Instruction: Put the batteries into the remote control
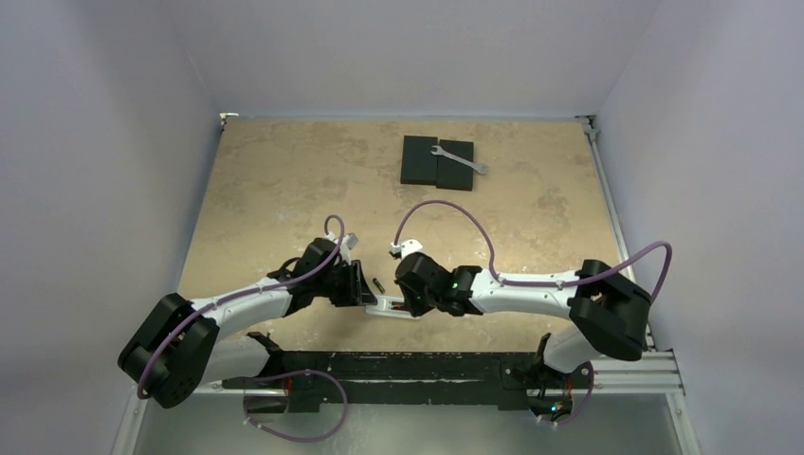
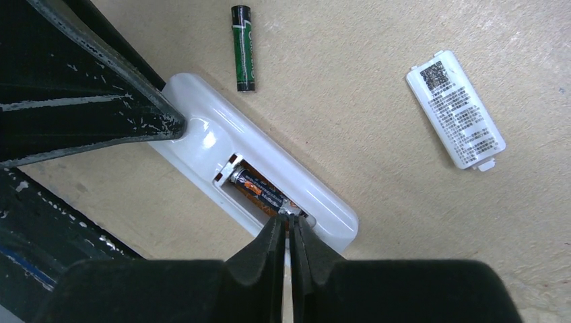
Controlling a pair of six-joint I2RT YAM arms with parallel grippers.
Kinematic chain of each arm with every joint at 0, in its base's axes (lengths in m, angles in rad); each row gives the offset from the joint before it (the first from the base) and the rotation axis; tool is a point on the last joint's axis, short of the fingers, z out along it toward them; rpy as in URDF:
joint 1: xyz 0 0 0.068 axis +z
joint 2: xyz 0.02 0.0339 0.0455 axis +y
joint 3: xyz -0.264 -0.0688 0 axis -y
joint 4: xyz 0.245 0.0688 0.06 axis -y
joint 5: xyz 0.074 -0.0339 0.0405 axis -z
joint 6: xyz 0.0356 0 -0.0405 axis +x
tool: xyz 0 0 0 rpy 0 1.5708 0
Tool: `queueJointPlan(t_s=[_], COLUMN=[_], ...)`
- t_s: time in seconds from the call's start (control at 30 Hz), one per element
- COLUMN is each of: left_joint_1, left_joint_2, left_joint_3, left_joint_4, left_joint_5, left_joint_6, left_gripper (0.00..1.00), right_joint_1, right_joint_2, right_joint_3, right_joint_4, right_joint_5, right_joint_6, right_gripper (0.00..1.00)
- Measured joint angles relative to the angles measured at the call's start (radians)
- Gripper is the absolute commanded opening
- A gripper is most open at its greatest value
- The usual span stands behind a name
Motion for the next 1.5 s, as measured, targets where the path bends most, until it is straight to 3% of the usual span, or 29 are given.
queueJointPlan(t_s=[0.57,1.5], left_joint_1=[0.001,0.000], left_joint_2=[0.005,-0.003], left_joint_3=[0.000,0.000], left_joint_4=[0.004,0.013], left_joint_5=[0.005,0.002], left_joint_6=[0.006,0.015], left_gripper=[0.30,0.30], right_joint_1=[0.000,0.058], right_joint_2=[0.073,0.092], right_joint_3=[0.107,0.126], right_joint_4=[-0.126,-0.124], right_joint_5=[-0.027,-0.020], right_joint_6=[-0.095,-0.081], right_gripper=[0.07,0.10])
